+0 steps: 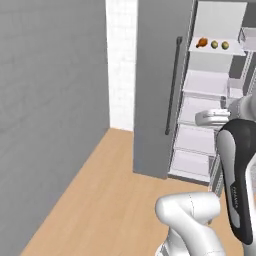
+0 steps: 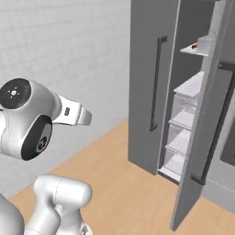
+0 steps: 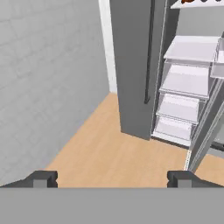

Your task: Place one cucumber and one chicken drumstick in each tupperware on the nearby counter, to pack two identical lunches.

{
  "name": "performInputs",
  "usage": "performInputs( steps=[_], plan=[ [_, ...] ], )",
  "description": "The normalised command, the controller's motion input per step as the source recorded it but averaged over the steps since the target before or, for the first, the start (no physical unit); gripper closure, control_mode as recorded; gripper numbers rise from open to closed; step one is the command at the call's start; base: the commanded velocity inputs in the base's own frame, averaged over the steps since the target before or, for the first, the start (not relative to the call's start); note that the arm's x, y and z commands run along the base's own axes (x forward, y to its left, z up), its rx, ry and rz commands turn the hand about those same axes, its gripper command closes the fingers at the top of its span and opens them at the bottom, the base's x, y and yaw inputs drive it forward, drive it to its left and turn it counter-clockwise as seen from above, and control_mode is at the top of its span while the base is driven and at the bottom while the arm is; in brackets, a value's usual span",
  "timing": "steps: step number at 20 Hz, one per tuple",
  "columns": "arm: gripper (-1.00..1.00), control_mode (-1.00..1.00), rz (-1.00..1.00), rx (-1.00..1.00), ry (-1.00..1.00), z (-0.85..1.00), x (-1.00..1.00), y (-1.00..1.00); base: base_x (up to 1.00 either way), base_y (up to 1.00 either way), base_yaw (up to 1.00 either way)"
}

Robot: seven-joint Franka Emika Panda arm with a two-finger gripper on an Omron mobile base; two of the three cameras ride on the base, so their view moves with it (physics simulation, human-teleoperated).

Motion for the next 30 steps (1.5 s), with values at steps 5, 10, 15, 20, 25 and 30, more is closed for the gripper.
performInputs(
  steps=[5,10,15,20,25,30],
  plan=[
    [-1.00,1.00,0.00,0.00,0.00,0.00,0.00,0.00,0.71,0.69,-0.68],
    [-1.00,1.00,0.00,0.00,0.00,0.00,0.00,0.00,0.93,0.49,-0.53],
    [-1.00,1.00,0.00,0.00,0.00,0.00,0.00,0.00,0.99,0.00,-0.27],
    [-1.00,1.00,0.00,0.00,0.00,0.00,0.00,0.00,0.97,0.07,-0.21],
    [-1.00,1.00,0.00,0.00,0.00,0.00,0.00,0.00,0.56,-0.05,-0.17],
    [-1.00,1.00,0.00,0.00,0.00,0.00,0.00,0.00,0.63,-0.01,-0.15]
  ],
)
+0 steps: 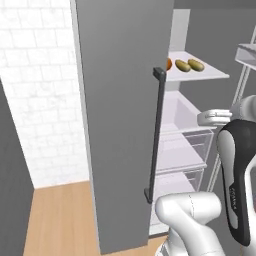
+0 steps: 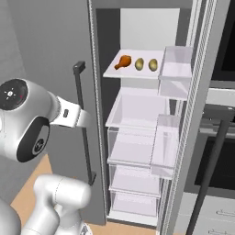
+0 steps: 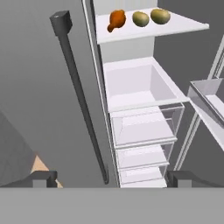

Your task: Place one cucumber and one chicken drumstick in each tupperware on the nearby counter, to pack two identical lunches.

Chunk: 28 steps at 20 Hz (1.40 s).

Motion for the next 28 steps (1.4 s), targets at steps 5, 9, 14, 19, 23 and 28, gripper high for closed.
performInputs(
  steps=[5,9,14,19,23,28],
  plan=[
    [-1.00,1.00,0.00,0.00,0.00,0.00,0.00,0.00,0.39,-0.21,-0.10],
    [-1.00,1.00,0.00,0.00,0.00,0.00,0.00,0.00,0.23,-0.18,-0.07],
    [-1.00,1.00,0.00,0.00,0.00,0.00,0.00,0.00,0.55,-0.25,-0.07],
    [-1.00,1.00,0.00,0.00,0.00,0.00,0.00,0.00,0.38,-0.44,0.00],
    [-1.00,1.00,0.00,0.00,0.00,0.00,0.00,0.00,0.49,0.04,0.00],
    [-1.00,-1.00,0.00,0.00,0.00,0.00,0.11,0.00,0.49,0.17,-0.02]
  ],
)
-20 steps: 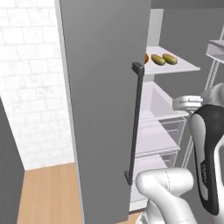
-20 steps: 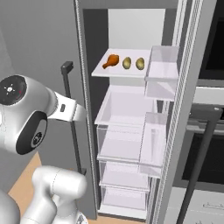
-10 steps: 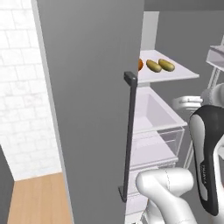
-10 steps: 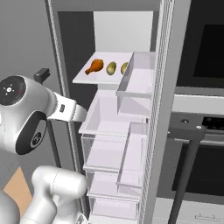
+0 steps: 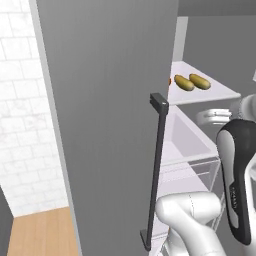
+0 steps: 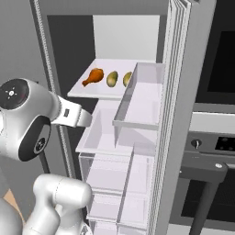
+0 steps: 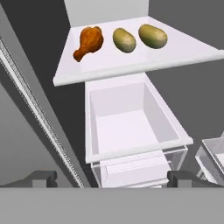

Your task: Place one cucumber and one chicken drumstick in each tupperware on the nearby counter, to pack two identical lunches.

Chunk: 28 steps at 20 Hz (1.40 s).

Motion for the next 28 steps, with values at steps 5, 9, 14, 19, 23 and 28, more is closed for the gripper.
performInputs(
  steps=[5,9,14,19,23,28],
  plan=[
    [-1.00,-1.00,0.00,0.00,0.00,0.44,0.07,0.16,0.00,0.00,0.00],
    [-1.00,-1.00,0.00,0.01,0.00,0.86,-0.04,0.19,0.00,0.00,0.00],
    [-1.00,-1.00,-0.01,0.11,-0.05,0.44,0.06,0.00,0.00,0.00,0.00],
    [-1.00,-1.00,-0.08,0.08,-0.08,0.04,0.25,0.00,0.00,0.00,0.00],
    [-1.00,-1.00,-0.18,0.07,-0.02,-0.06,0.63,0.00,0.00,0.00,0.00],
    [-1.00,-1.00,-0.20,0.25,0.00,-0.21,0.34,-0.03,0.00,0.00,0.00]
  ],
)
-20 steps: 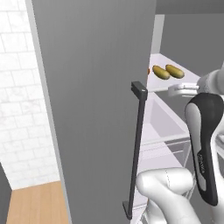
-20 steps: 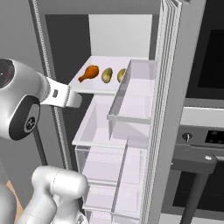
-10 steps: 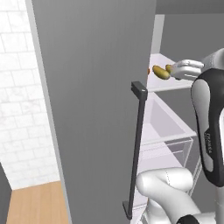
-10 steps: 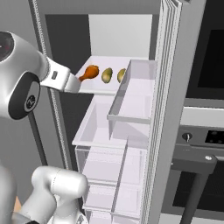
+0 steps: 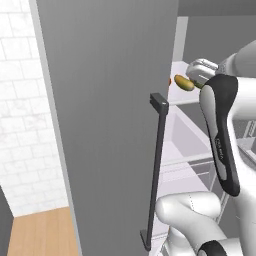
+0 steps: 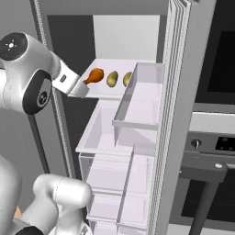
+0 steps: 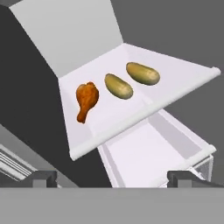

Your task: Place one cucumber and one chicken drumstick in each tupperware on the nearby counter, to pack two identical lunches.

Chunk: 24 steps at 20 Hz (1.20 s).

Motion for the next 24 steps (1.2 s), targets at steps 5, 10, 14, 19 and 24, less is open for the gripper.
performInputs(
  steps=[5,10,14,19,24],
  plan=[
    [-1.00,-1.00,-0.07,0.26,0.02,-0.04,0.32,0.00,0.00,0.00,0.00],
    [-1.00,-1.00,0.00,0.12,0.18,-0.02,0.44,-0.07,0.00,0.00,0.00],
    [-1.00,-1.00,0.05,0.10,0.23,-0.16,0.57,-0.02,0.00,0.00,0.00],
    [-1.00,-1.00,0.09,0.08,0.02,-0.13,0.29,0.00,0.00,0.00,0.00],
    [-1.00,-1.00,0.08,0.09,0.00,-0.14,0.35,0.00,0.00,0.00,0.00]
  ],
)
